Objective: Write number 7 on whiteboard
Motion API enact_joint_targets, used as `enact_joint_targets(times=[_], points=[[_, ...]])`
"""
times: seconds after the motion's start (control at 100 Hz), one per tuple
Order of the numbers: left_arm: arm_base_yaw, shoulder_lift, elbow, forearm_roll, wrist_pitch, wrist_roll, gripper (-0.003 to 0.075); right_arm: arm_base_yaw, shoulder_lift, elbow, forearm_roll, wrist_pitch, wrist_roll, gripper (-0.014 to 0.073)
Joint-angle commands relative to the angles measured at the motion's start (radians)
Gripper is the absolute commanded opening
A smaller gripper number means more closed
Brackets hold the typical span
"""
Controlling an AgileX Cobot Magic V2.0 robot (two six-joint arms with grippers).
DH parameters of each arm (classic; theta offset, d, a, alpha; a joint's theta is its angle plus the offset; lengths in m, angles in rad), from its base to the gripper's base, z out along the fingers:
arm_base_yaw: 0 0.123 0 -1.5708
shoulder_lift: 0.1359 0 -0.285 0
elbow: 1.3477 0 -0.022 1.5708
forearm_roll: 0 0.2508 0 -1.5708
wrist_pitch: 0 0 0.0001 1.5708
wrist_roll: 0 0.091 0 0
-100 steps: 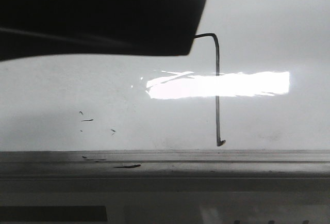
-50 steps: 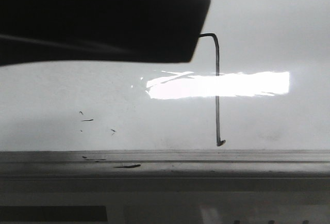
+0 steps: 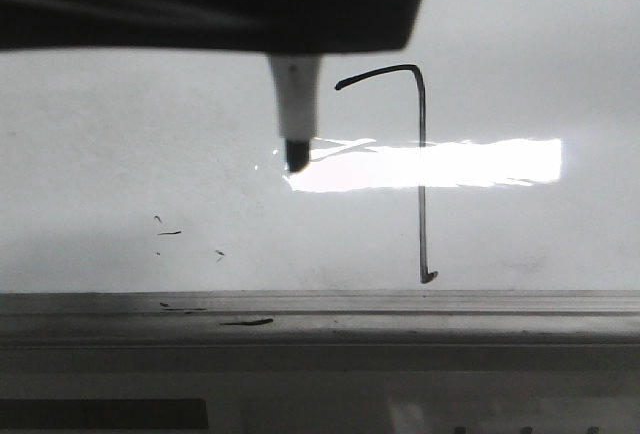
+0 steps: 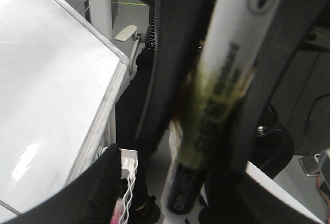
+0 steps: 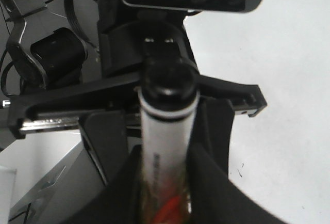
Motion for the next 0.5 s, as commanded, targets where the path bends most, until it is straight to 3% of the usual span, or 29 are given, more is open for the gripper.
enact_joint_targets(times=[0.0, 0.17, 0.49], points=[[0.0, -0.021, -0.035, -0.116, 0.057, -0.011, 0.0323, 0.002, -0.002, -0.027, 0.001, -0.064, -0.006, -0.0046], [0.0, -0.021, -0.035, -0.116, 0.057, -0.011, 0.0228, 0.002, -0.002, -0.027, 0.001, -0.118, -0.006, -0.0046], [0.0, -0.021, -0.035, -0.114, 0.023, -0.011, -0.002, 0.002, -0.002, -0.027, -0.008, -0.138, -0.006, -0.0046]])
